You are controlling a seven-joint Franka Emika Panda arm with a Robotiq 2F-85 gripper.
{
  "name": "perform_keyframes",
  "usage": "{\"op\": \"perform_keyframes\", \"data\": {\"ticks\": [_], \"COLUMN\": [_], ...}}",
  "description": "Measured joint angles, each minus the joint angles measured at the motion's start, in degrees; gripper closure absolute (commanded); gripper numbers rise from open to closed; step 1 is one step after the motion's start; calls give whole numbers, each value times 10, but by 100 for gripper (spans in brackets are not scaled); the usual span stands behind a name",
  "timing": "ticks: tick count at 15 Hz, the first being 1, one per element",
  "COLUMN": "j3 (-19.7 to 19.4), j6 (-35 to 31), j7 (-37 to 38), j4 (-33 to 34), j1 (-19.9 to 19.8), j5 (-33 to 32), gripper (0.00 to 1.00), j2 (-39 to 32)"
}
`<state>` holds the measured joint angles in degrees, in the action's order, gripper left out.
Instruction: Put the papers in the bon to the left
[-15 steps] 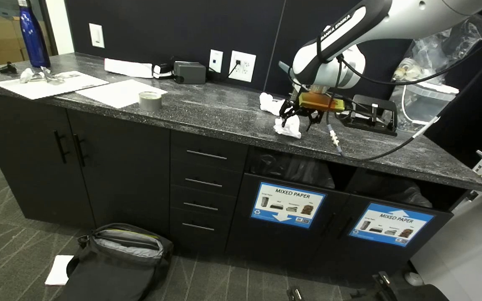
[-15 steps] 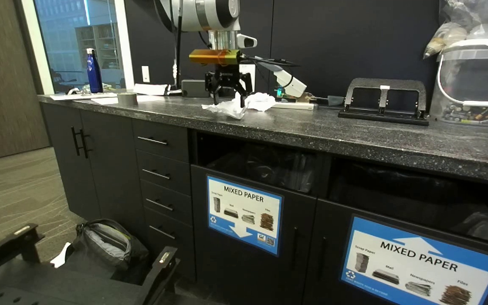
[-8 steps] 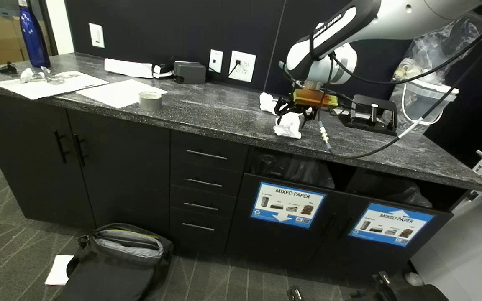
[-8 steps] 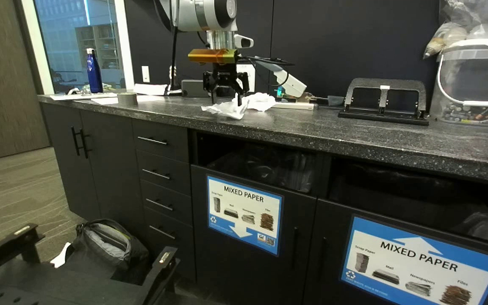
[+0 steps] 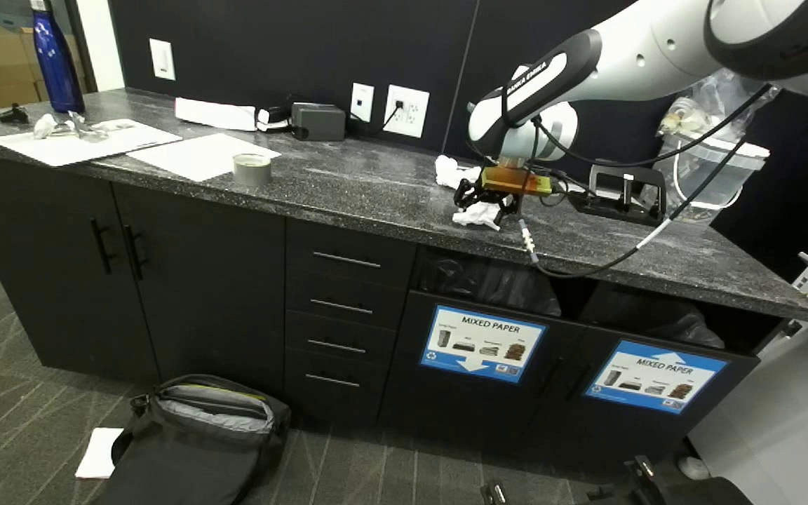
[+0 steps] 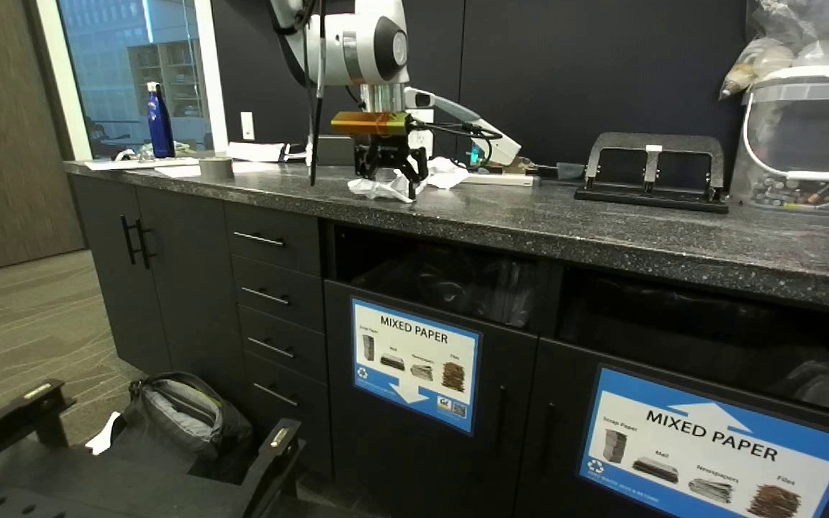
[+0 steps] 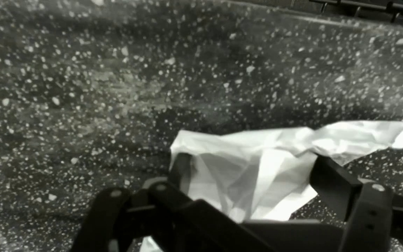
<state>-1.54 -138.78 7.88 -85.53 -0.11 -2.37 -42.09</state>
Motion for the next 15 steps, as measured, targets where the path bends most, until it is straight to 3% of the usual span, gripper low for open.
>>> {"op": "perform_keyframes", "data": {"ticks": [5,9,11,15], "j3": [-10,-16,-19,-17], "j6": [1,1,11,61], "j7": [-1,-11,-30,-99], "j4": [43,45,34,-55], "j1": [0,0,-2,-17], "j5": [-3,-19,-27,-28], "gripper": [80,86,82,82], "j2": [-25,-26,-23,26]}}
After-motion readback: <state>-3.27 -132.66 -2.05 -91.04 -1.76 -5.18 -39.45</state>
